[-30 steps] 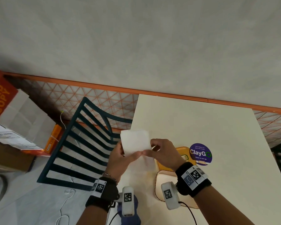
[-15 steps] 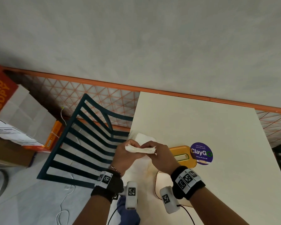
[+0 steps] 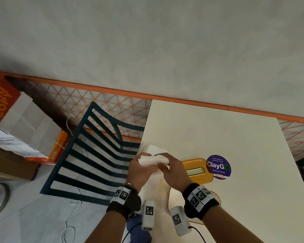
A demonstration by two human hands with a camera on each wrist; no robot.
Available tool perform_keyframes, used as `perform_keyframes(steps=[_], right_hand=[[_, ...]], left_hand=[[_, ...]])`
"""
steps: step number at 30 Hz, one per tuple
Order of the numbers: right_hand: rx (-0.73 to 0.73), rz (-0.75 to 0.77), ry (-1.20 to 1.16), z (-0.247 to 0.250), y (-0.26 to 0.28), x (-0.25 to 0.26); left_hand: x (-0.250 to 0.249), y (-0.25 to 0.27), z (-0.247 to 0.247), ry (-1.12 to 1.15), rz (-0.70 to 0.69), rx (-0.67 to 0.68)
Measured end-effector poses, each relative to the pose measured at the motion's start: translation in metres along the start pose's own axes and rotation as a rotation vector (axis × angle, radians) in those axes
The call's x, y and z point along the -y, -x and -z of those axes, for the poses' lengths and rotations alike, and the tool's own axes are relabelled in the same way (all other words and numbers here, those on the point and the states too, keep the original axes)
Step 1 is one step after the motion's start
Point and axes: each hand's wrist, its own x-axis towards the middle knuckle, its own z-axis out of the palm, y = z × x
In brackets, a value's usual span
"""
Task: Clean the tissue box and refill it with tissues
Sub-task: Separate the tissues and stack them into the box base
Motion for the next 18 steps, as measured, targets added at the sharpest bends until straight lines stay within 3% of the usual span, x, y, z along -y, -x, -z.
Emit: perform_keyframes(steps=[7, 12, 15, 18], right_hand=[[0.027, 0.018, -0.009, 0.003, -0.003, 0.006], [0.128, -0.118, 0.051, 0.027, -0.005, 0.011], [0.151, -0.201, -0.222, 0.051, 0.003, 0.014], [0.131, -0.265, -0.495, 0.070, 0.016, 0.019]], left_hand=[[-0.008, -0.007, 0.001, 0.007, -0.032, -0.033], [-0.021, -0.008, 0.019, 0.179, 0.061, -0.058], [-0.028, -0.005, 0.037, 0.284, 0.119, 0.025], [-0.029, 0.000, 0.046, 0.250, 0.134, 0.153]])
